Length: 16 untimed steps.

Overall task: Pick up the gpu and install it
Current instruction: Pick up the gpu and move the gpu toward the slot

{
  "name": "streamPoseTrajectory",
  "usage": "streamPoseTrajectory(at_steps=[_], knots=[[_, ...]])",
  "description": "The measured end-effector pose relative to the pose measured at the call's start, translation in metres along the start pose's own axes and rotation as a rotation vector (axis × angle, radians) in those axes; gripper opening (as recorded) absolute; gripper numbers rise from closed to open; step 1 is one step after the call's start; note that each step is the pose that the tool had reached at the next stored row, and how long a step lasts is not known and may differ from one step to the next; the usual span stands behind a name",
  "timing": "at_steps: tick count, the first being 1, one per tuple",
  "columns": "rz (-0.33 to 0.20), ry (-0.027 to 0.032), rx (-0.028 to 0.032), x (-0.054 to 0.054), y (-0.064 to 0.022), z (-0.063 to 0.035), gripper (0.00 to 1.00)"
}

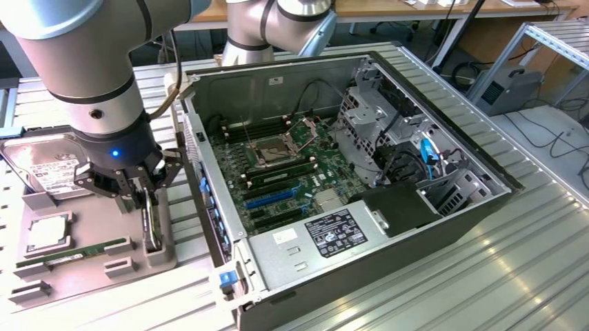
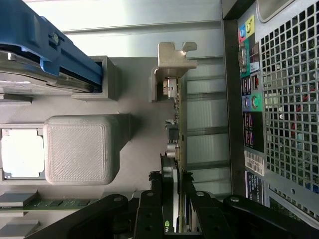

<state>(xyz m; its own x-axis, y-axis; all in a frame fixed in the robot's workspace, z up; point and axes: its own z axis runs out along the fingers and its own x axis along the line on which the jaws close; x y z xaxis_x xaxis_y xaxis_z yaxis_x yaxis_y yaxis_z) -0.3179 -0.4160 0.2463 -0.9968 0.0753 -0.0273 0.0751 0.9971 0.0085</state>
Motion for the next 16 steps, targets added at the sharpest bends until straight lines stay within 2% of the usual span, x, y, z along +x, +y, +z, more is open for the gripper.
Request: streamPoseTrajectory(at_steps=[16], knots=[[0.0, 0.0001, 0.0001, -0.0002, 0.0001, -0.0066, 0.27]])
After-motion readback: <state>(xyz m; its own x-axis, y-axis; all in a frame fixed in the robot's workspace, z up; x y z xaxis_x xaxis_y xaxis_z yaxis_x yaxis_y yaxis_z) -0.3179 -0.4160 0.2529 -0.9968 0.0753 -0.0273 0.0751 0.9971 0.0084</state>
